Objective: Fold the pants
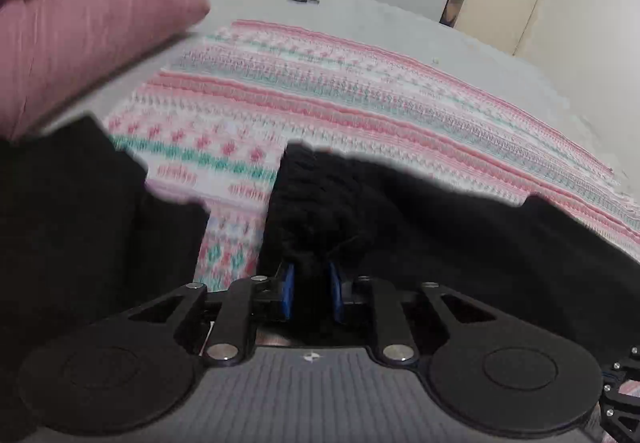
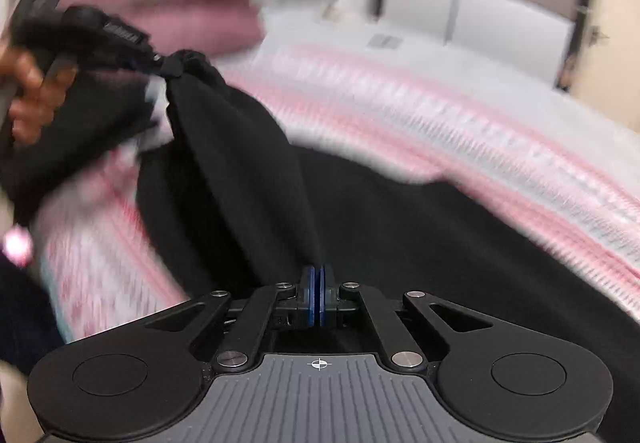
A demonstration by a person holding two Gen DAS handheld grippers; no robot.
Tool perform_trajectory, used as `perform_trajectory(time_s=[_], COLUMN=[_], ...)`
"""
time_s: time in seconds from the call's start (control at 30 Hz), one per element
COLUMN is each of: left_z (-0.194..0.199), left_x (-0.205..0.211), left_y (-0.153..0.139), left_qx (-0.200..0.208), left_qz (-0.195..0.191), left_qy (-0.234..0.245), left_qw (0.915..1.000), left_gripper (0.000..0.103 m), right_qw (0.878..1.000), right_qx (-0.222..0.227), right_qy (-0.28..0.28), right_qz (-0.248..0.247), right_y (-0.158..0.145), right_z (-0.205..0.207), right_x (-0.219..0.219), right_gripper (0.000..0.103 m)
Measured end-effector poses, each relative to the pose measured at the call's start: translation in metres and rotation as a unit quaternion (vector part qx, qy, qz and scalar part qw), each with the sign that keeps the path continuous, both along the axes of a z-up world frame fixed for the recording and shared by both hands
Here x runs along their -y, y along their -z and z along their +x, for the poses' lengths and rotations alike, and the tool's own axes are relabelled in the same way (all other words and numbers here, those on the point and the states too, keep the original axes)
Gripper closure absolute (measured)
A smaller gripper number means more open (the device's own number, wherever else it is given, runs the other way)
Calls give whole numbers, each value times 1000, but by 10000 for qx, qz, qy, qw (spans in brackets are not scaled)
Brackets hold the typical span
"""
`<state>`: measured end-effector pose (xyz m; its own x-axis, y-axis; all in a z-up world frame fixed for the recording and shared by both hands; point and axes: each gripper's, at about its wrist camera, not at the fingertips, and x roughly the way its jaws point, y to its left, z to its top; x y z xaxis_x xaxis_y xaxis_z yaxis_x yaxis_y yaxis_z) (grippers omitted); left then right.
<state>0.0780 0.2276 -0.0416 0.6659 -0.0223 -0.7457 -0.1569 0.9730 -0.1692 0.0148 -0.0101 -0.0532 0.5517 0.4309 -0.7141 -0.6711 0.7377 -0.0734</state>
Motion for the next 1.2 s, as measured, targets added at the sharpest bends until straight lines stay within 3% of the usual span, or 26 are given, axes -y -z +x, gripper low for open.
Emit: perform_trajectory(time_s=[0.07,0.17,0.23,0.27,0.3,0.37,0.4,0.47,0.5,0.53,0.57,0.6,0.63,0.67,0.73,0.8,0.9,0.97,1.03,1.1,1.2], left_z=[-11,-12,-12,-13,-17,-14,-10,6,16,22,26,29,28,24,5,-7,-4,0,3,6,-4], left_x=[-3,-8,-15,-20,-26,-33,-34,-30,-26,-22,-19,-15,-11,-6,1,1,11,20,19,17,8], left_y=[-8,-9,-13,-16,-19,-18,-15,-5,3,9,15,17,14,6,-11,-4,17,14,8,3,-10], left_qx=[60,-51,32,199,402,544,552,405,209,63,-48,-134,-113,-63,109,-62,-499,-396,-295,-304,-94], left_qz=[-38,104,-309,-692,-1120,-1731,-1958,-2150,-2123,-2042,-1874,-1694,-1583,-1494,-1158,-966,-458,-177,-236,-183,-352], left_qy=[40,-252,-333,-335,-338,-441,-543,-744,-865,-1029,-1239,-1296,-1232,-1123,-909,-838,-684,-565,-547,-581,-732], left_qw=[10000,9996,9990,9968,9923,9824,9776,9729,9731,9735,9744,9769,9796,9824,9890,9918,9954,9975,9978,9977,9967], left_gripper=[60,62,62,60,56,25,19,13,13,23,50,53,67,70,71,71,70,64,58,46,44], right_qw=[9986,9977,9972,9970,9968,9969,9969,9959,9954,9949,9946,9942,9939,9938,9948,9977,9965,9959,9976,9971,9931], right_qx=[-50,-73,-218,-217,-148,54,164,361,397,391,395,403,394,391,320,-92,-737,-777,-567,-479,-751], right_qy=[-209,-391,-481,-493,-502,-578,-611,-676,-711,-739,-745,-743,-743,-712,-586,-436,-324,-318,-88,273,728], right_qz=[-475,-554,-528,-561,-602,-535,-476,-479,-510,-559,-613,-672,-715,-755,-767,-506,207,343,399,524,525], right_y=[16,15,12,13,12,11,10,7,8,9,12,16,18,22,27,21,3,-5,-11,-15,-2], right_z=[-7,-12,-12,-13,-14,-16,-18,-21,-22,-21,-21,-20,-18,-15,-8,3,9,11,18,31,53], right_x=[-11,-13,-10,-10,-9,-12,-11,-14,-17,-22,-25,-29,-31,-33,-30,-23,-4,4,13,23,29], right_gripper=[103,103,103,103,103,102,92,90,90,89,89,88,88,87,89,103,103,102,92,92,92])
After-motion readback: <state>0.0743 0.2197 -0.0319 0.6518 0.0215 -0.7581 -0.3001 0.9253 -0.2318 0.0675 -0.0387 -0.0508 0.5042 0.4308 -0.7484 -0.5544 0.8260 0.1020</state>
